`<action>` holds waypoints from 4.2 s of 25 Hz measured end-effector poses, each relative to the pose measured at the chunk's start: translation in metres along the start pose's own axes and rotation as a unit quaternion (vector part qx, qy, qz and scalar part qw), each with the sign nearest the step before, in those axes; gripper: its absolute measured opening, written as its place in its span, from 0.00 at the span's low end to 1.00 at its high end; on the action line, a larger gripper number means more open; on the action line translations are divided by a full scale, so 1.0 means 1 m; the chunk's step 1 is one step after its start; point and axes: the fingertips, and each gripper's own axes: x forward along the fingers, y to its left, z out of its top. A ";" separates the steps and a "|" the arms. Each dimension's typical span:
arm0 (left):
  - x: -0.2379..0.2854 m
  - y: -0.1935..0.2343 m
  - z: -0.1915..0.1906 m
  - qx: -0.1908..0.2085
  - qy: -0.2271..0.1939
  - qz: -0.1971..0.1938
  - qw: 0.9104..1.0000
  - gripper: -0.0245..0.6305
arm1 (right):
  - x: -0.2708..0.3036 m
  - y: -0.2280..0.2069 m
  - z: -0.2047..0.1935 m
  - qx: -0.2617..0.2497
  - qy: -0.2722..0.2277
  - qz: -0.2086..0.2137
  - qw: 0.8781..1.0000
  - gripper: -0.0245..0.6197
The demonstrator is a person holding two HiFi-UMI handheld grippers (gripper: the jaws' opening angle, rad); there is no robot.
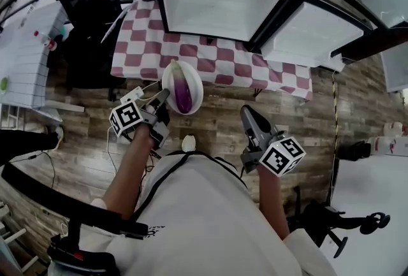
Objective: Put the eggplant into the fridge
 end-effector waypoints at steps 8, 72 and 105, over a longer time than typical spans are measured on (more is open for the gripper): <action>0.008 0.014 0.035 -0.002 0.004 0.006 1.000 0.07 | 0.036 -0.001 -0.003 0.007 0.006 -0.006 1.000 0.05; 0.247 -0.006 0.147 -0.051 -0.129 0.021 0.990 0.07 | 0.241 -0.141 0.112 -0.046 0.170 0.190 0.966 0.05; 0.321 0.035 0.191 -0.025 -0.005 0.009 1.000 0.07 | 0.295 -0.175 0.106 -0.042 0.124 0.033 0.991 0.05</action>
